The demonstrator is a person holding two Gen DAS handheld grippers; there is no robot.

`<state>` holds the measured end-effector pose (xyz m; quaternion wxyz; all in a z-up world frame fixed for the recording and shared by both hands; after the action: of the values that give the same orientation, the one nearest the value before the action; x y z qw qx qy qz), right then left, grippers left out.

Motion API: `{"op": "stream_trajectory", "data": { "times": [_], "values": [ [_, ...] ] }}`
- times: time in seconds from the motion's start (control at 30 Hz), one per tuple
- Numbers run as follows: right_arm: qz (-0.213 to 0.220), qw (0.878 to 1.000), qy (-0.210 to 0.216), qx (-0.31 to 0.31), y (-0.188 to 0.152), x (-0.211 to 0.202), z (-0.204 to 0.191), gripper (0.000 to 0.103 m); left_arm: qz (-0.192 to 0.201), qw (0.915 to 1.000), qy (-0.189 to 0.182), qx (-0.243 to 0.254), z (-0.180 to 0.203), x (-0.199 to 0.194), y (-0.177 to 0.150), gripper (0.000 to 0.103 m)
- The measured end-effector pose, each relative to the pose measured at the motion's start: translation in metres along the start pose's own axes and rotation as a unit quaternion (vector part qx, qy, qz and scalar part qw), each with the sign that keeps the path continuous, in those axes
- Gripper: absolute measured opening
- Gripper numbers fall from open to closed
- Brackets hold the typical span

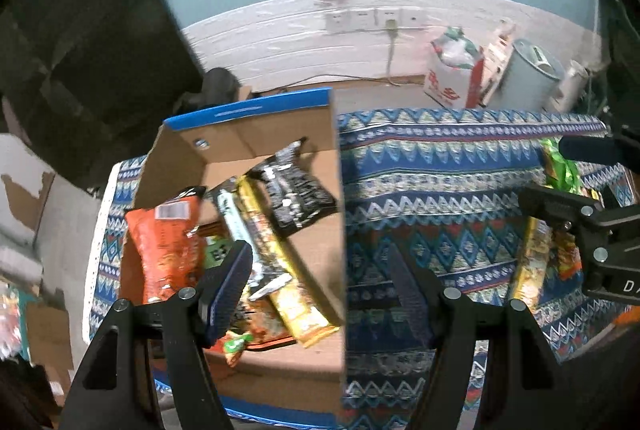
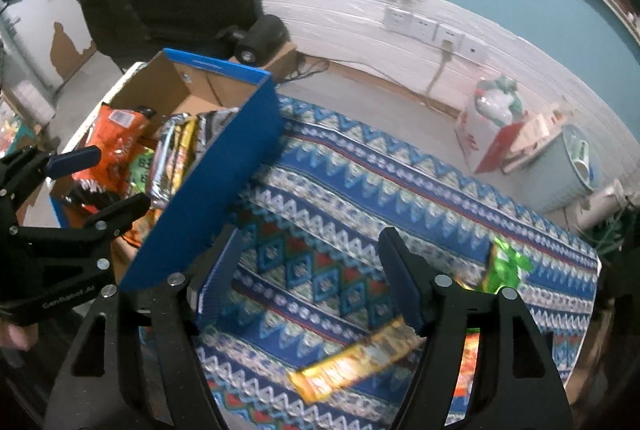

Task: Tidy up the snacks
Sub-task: 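Move both open tools from the box back over the snack pile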

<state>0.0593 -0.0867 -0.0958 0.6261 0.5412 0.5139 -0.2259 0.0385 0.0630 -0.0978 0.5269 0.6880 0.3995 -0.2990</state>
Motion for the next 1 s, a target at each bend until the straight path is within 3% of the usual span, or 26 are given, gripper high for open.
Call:
{"op": "stream_trajectory", "data": {
  "times": [0.27, 0.57, 1.0],
  "values": [
    [0.001, 1.000, -0.015, 0.024, -0.025, -0.022, 0.030, 0.076, 0.004, 0.9988, -0.020, 0.043, 0.045, -0.009, 0.002, 0.074],
    [-0.017, 0.996, -0.047, 0.076, -0.065, -0.026, 0.089, 0.076, -0.006, 0.9952, -0.049, 0.084, 0.102, -0.012, 0.005, 0.074],
    [-0.050, 0.985, -0.073, 0.148, -0.121, -0.021, 0.159, 0.076, -0.051, 0.9830, -0.092, 0.151, 0.187, 0.015, -0.006, 0.077]
  ]
}}
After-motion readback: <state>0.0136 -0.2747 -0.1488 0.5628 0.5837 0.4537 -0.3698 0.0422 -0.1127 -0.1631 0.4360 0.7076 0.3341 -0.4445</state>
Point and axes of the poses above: each gripper's, at about its wrist camera, not at the fingertips, and x roughly the way its jaws point, z to its right, y to its top, the point moved 5 cm from there along x, roughly the way its jaws point, and after that the axes turned 7 degrees about y, right-handed, at the moved point
